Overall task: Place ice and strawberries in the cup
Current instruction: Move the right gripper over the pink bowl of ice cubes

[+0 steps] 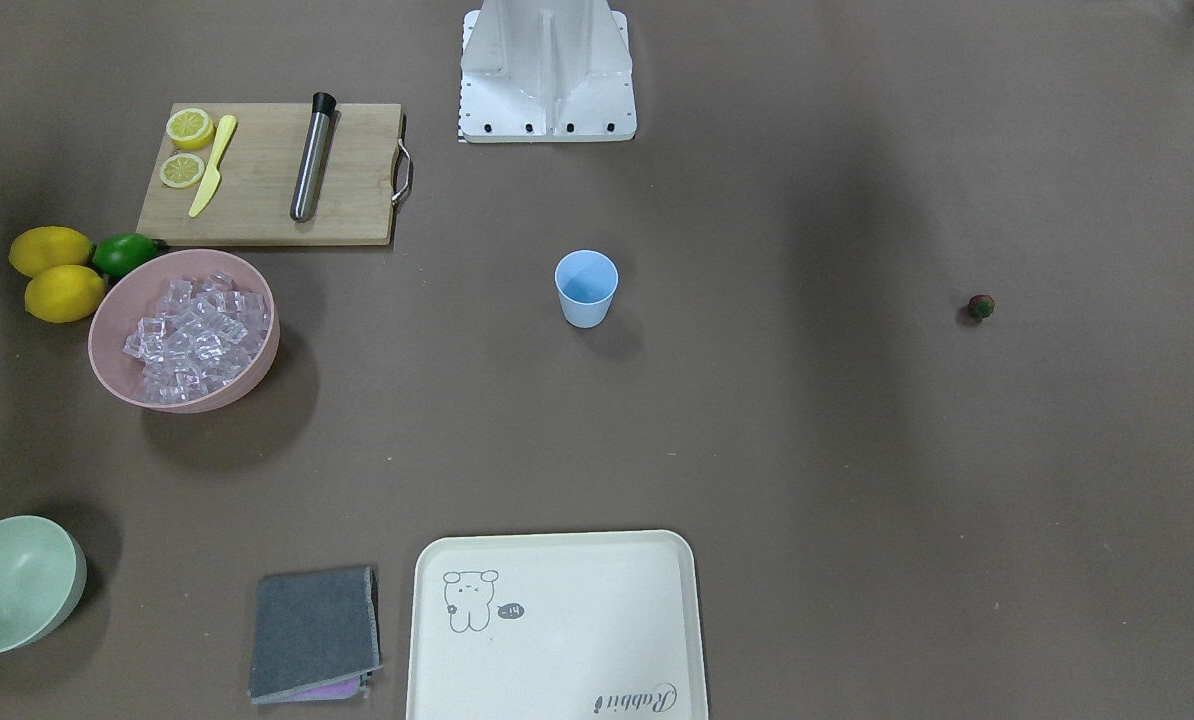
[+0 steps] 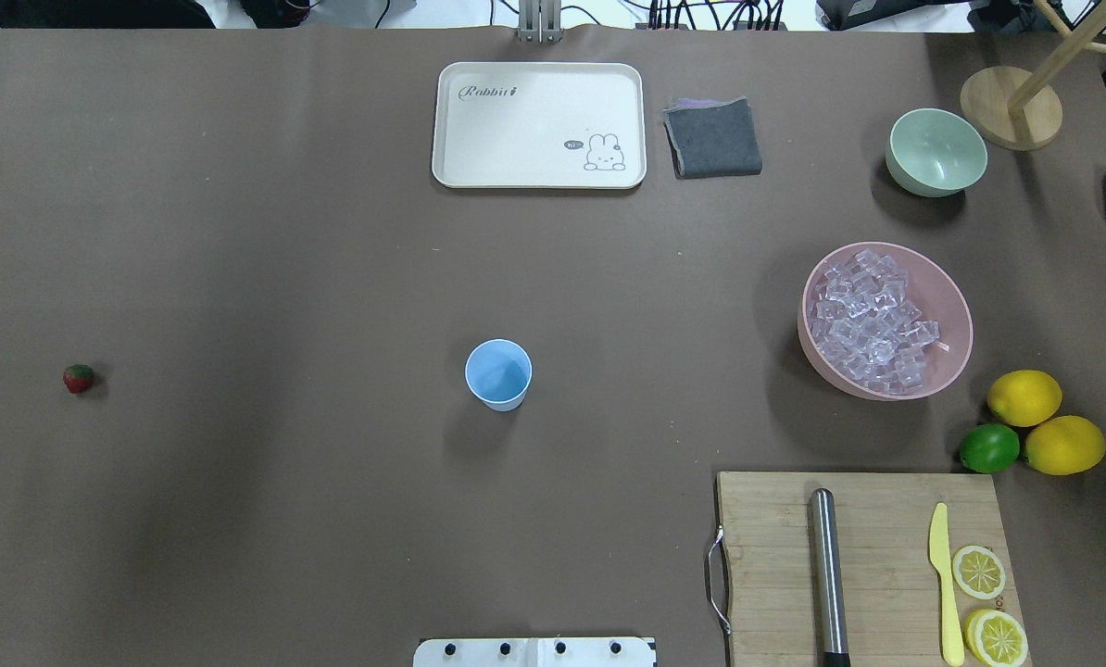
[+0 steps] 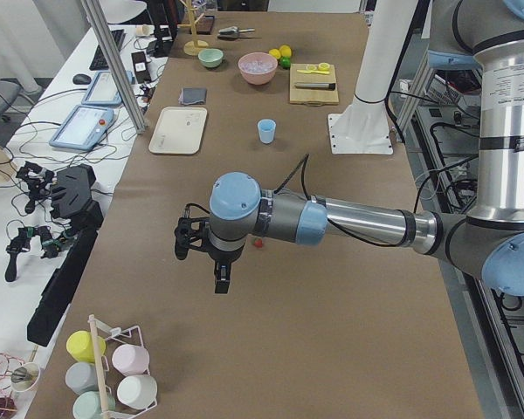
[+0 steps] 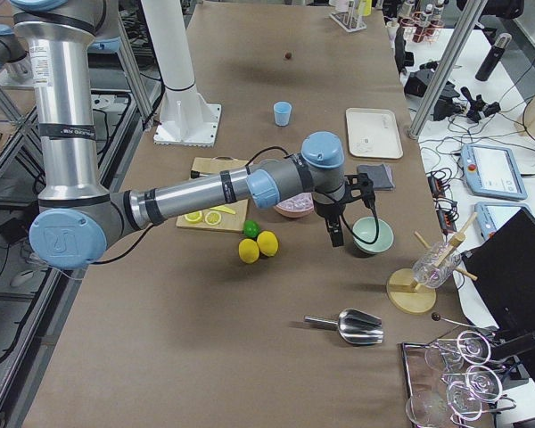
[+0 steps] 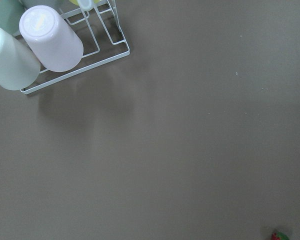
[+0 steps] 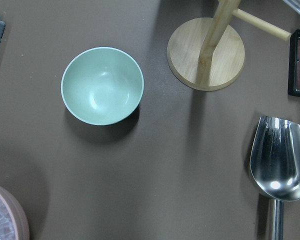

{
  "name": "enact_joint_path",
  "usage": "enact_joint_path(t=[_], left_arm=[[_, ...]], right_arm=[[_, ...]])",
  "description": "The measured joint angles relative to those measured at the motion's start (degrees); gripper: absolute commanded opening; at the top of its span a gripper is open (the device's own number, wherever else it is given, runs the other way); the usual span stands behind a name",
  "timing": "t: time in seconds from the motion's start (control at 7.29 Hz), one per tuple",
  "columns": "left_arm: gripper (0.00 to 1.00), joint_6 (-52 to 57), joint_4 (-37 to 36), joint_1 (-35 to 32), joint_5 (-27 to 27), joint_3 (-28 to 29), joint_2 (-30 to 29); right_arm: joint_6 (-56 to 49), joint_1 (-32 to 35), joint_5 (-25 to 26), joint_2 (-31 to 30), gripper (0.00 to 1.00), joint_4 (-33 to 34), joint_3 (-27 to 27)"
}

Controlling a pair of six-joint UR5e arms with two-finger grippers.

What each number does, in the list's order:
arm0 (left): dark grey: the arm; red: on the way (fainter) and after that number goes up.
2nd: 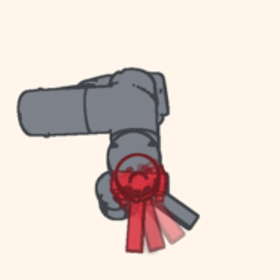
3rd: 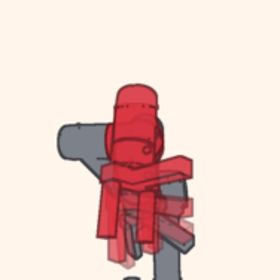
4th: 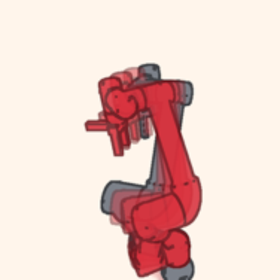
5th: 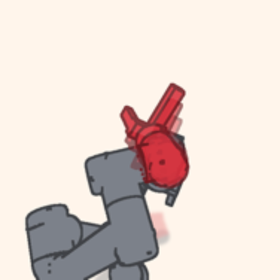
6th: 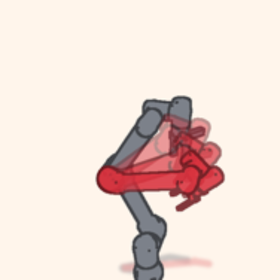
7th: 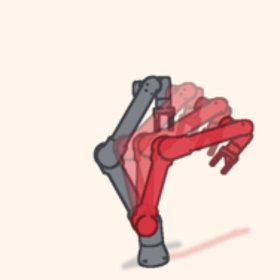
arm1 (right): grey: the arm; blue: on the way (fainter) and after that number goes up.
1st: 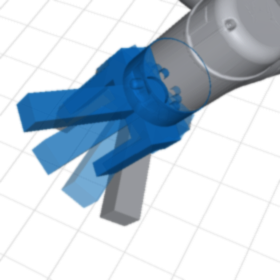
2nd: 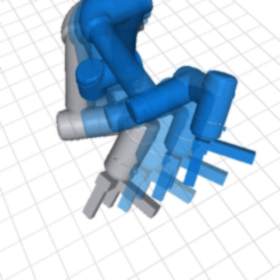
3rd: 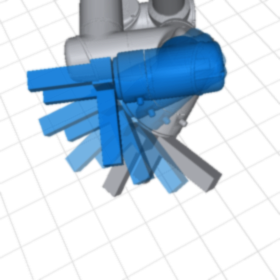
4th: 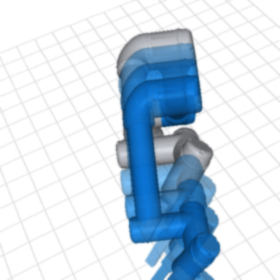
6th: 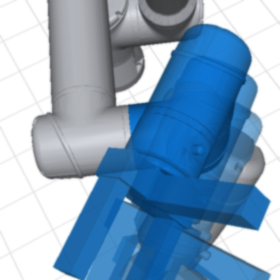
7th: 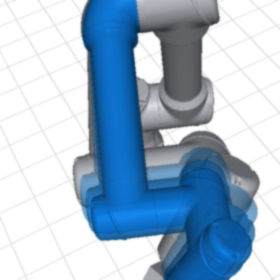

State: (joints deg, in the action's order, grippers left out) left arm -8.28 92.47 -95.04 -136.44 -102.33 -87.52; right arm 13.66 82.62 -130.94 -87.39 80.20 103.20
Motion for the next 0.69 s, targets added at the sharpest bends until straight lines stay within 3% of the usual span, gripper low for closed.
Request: enact_joint_path(t=[0.69], left_arm=[[0.98, -0.32, -3.23, 4.12, 2.14, 1.72, -5.17]], right_arm=[[2.78, -0.02, -0.8, -0.82, 0.99, -5.44, -0.39]])
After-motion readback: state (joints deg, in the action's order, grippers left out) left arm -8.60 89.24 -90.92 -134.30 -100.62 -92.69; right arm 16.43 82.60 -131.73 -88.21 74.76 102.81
